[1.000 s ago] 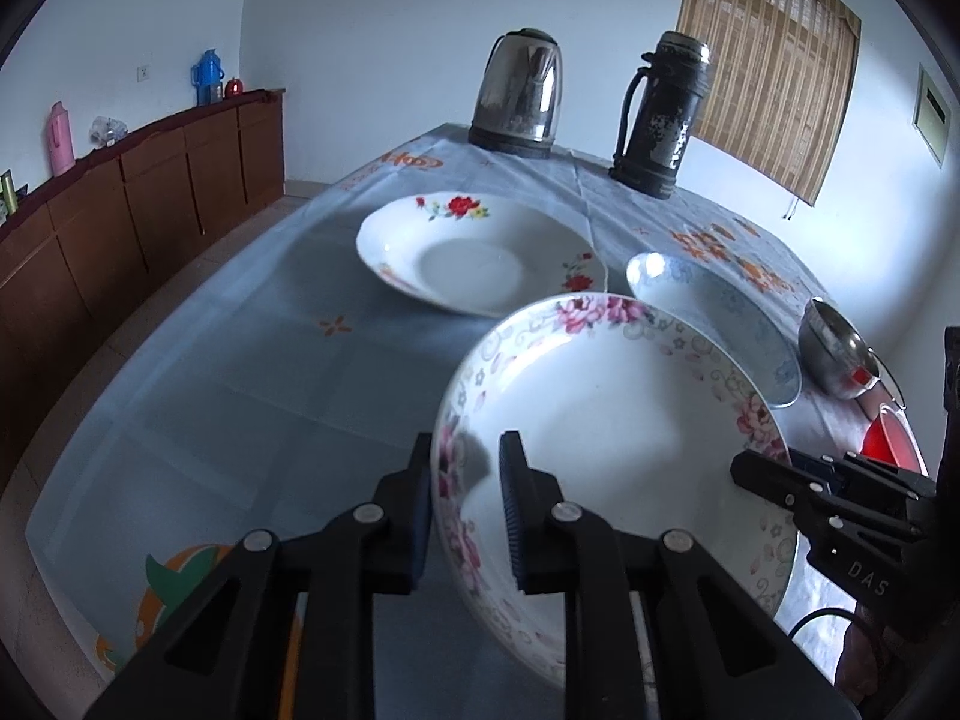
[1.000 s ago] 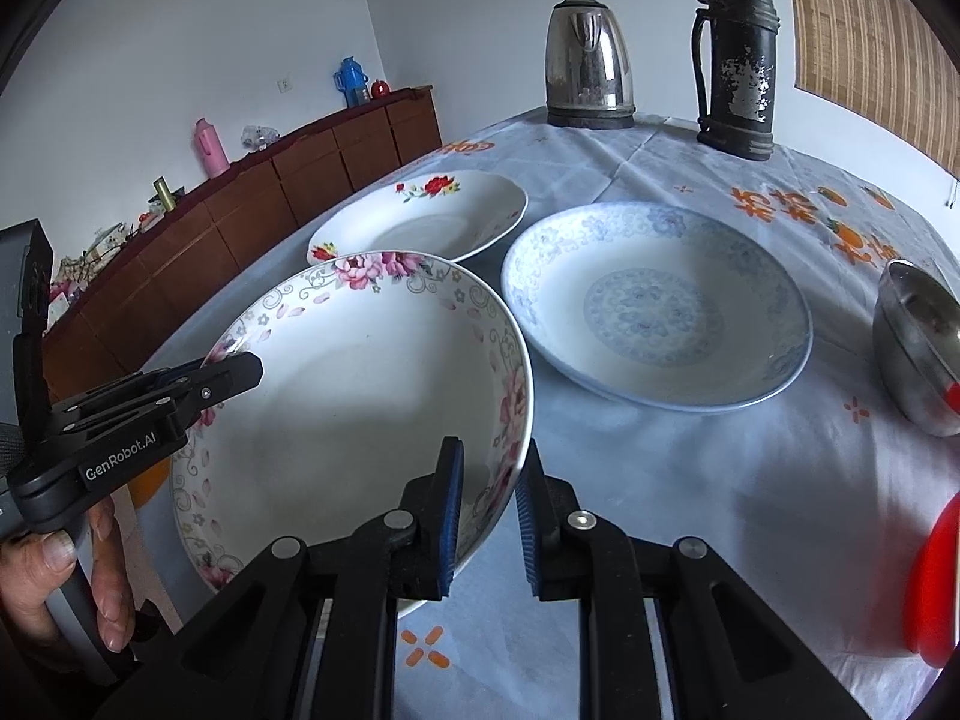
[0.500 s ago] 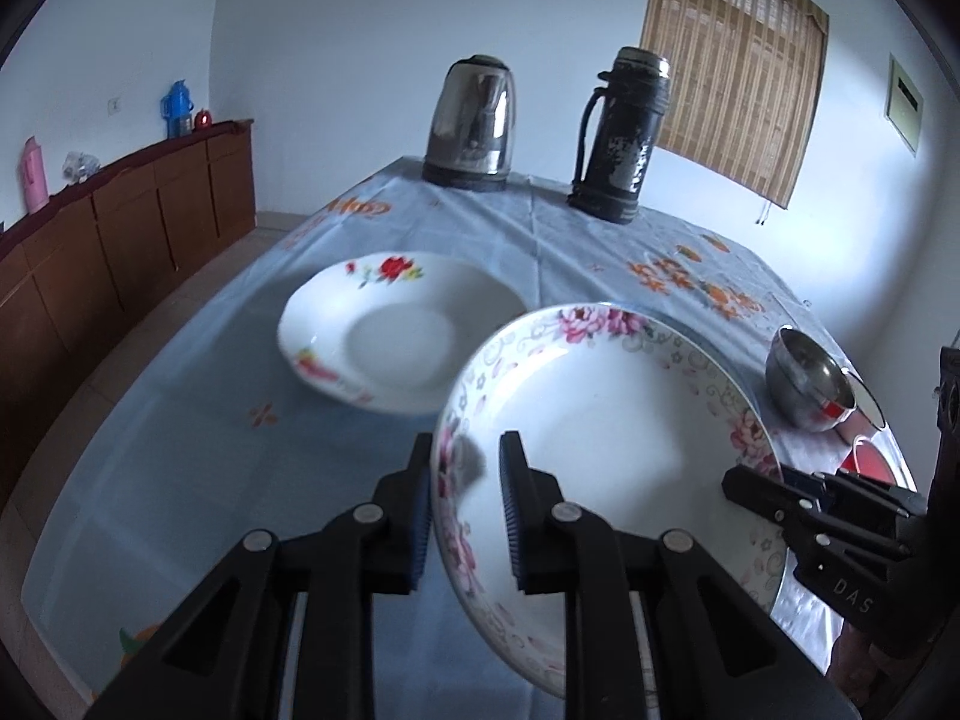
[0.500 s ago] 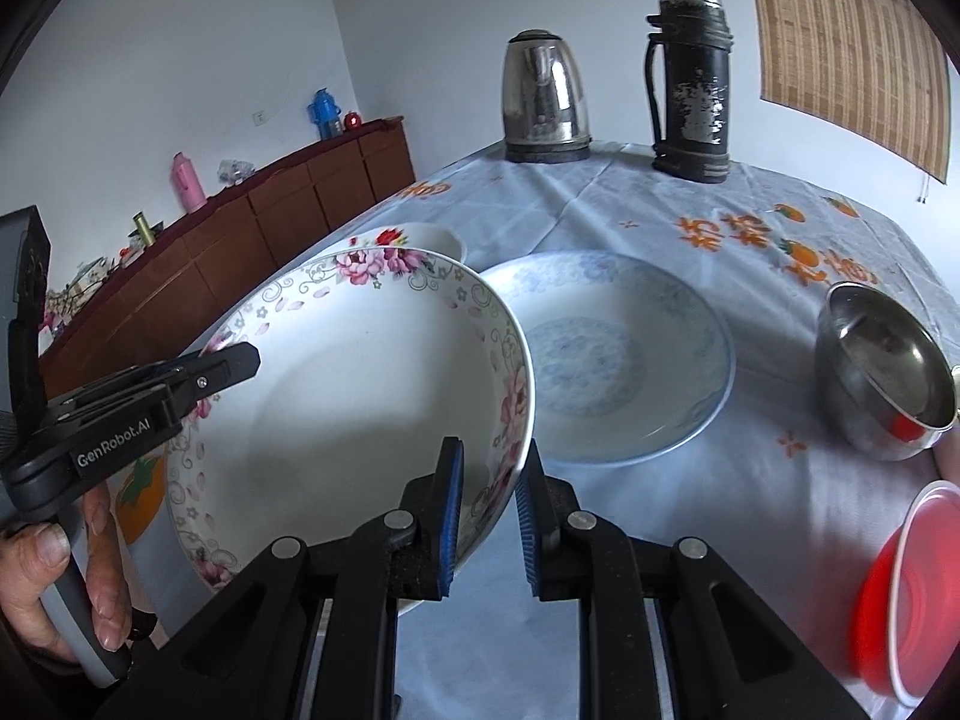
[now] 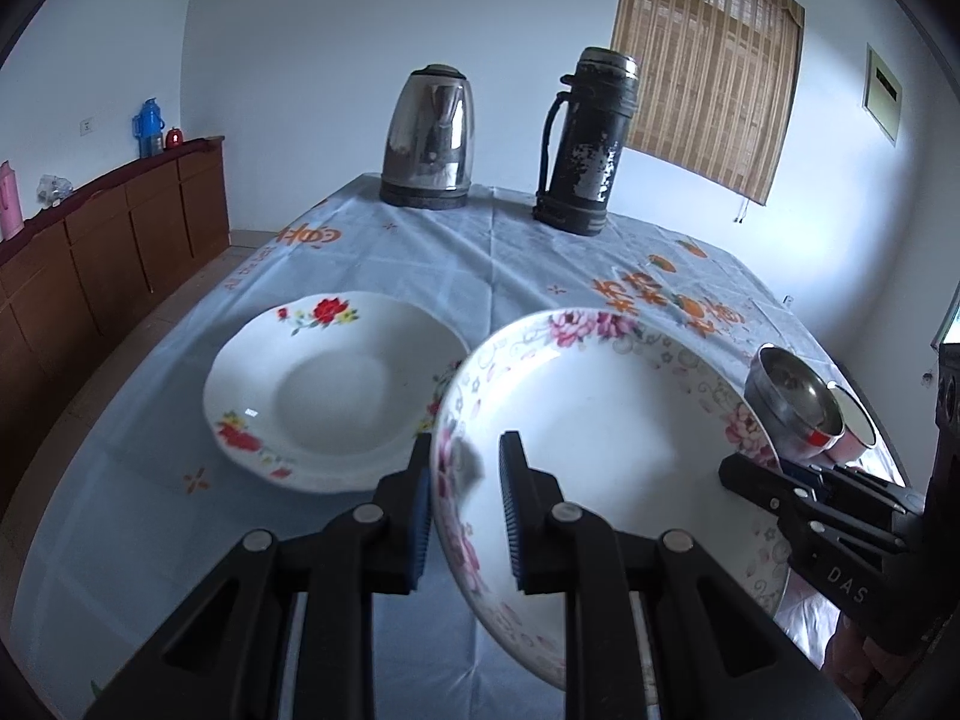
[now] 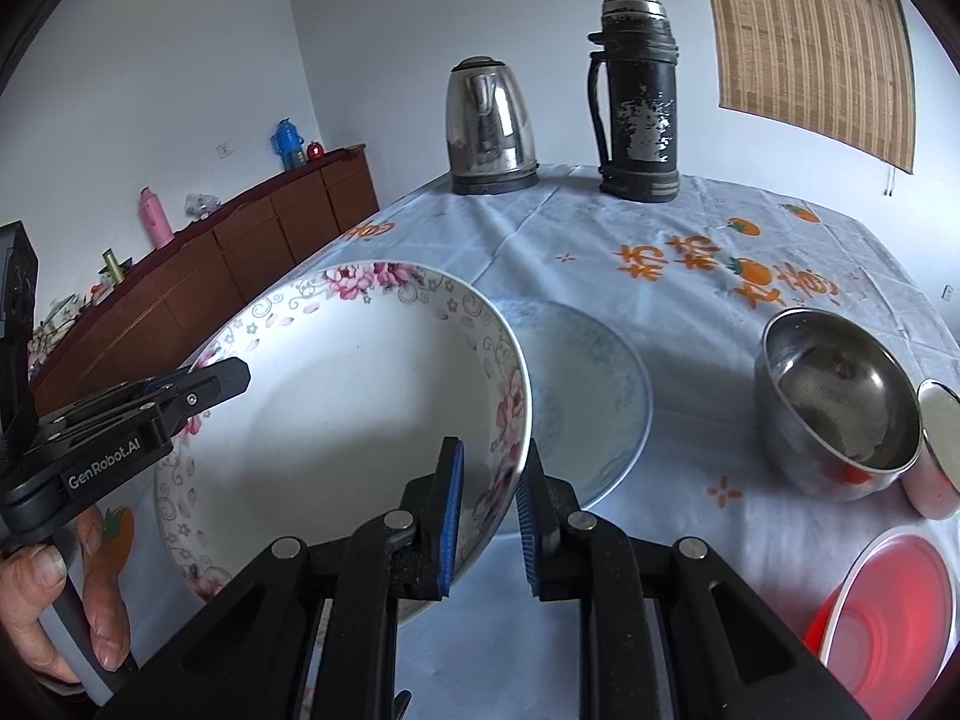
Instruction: Organize plates and bowls
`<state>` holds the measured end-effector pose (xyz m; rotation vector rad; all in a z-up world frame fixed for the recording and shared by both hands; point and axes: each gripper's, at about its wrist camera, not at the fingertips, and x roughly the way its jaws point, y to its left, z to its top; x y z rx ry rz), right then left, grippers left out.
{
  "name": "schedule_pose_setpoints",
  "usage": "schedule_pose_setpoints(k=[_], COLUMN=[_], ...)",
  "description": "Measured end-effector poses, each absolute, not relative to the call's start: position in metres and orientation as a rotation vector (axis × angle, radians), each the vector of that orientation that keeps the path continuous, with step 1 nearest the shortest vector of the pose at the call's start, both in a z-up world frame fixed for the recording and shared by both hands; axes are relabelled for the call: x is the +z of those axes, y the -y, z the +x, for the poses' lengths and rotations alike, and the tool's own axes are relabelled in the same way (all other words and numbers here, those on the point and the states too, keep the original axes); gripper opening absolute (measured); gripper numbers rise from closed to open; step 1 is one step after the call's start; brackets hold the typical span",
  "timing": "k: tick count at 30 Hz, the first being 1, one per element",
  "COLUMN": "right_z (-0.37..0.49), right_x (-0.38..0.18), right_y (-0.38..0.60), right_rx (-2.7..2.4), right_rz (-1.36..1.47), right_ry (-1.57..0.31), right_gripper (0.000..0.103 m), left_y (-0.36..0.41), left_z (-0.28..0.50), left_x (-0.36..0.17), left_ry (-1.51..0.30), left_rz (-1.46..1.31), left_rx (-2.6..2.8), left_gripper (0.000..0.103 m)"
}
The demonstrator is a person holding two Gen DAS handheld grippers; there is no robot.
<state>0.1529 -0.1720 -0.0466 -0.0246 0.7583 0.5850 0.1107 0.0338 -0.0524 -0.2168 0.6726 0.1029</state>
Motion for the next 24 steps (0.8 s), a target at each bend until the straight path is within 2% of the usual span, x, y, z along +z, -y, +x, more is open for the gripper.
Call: schedule_pose_setpoints(k=[24], right_z=[0.194], right_x=[-0.052], right_y=[0.183], right_rx=[0.496], right_rz=[0.019], right_ry=[-0.675], right_gripper=[0.019], left_y=[-0.017], left_z=[0.168], left_x=[-0.052], left_ry=[-0.63], left_rz=[-0.18], left_rx=[0.111], left_gripper=[0.018])
